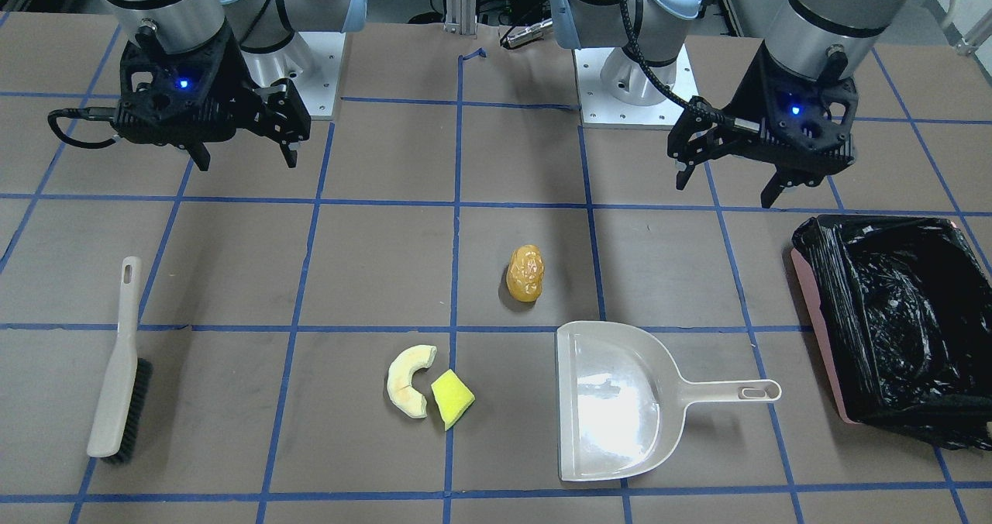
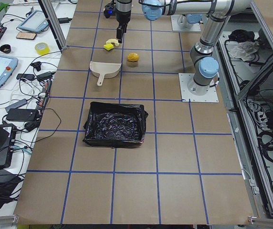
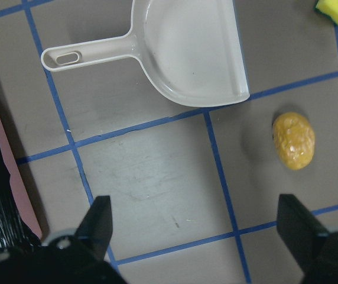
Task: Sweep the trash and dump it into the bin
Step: 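Reach the left gripper to the dustpan handle while the right reaches the brush, then grasp the white dustpan handle with the left gripper while the right grasps the brush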
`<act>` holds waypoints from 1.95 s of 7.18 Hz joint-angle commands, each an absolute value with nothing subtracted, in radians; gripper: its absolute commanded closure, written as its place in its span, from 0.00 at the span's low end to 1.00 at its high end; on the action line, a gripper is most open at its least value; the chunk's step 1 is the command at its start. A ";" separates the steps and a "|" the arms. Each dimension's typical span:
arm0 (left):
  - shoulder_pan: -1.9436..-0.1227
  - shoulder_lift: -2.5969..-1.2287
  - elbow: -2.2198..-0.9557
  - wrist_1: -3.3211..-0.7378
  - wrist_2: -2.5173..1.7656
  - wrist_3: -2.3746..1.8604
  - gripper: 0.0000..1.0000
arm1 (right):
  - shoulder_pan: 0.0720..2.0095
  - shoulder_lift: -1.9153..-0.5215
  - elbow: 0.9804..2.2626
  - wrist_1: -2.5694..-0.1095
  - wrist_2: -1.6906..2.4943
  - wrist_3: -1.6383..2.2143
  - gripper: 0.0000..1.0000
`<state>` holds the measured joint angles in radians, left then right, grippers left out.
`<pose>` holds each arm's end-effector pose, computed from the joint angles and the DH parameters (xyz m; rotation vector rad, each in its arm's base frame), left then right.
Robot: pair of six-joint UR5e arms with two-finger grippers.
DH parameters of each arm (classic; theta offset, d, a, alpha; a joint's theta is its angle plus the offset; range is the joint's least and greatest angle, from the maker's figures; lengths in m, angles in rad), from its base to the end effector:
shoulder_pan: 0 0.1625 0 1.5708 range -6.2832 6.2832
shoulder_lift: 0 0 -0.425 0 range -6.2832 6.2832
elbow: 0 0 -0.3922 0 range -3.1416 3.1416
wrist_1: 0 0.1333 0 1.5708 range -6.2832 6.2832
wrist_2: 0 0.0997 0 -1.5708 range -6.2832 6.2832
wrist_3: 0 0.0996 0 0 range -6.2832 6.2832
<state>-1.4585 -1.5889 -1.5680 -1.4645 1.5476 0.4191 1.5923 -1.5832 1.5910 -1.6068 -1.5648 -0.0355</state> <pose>-0.0778 -0.5202 0.4913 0.4809 3.0995 -0.1473 0.1444 -0.4864 0.4877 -0.0895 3.1342 -0.0443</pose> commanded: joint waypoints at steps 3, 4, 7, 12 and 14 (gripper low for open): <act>-1.414 -1.810 -1.575 -1.216 1.540 1.079 0.00 | 1.328 -1.571 1.620 -1.612 -1.571 -0.349 0.03; -1.411 -1.871 -1.568 -1.130 1.542 1.294 0.00 | 1.289 -1.528 1.665 -1.685 -1.574 -0.467 0.03; -1.358 -1.968 -1.583 -1.089 1.519 1.501 0.00 | 1.220 -1.436 1.810 -1.981 -1.583 -0.615 0.03; -1.351 -2.066 -1.560 -1.088 1.476 1.652 0.00 | 1.197 -1.315 1.884 -2.135 -1.615 -0.634 0.03; -1.351 -2.095 -1.569 -1.086 1.476 1.654 0.00 | 1.169 -1.286 1.893 -2.129 -1.615 -0.629 0.03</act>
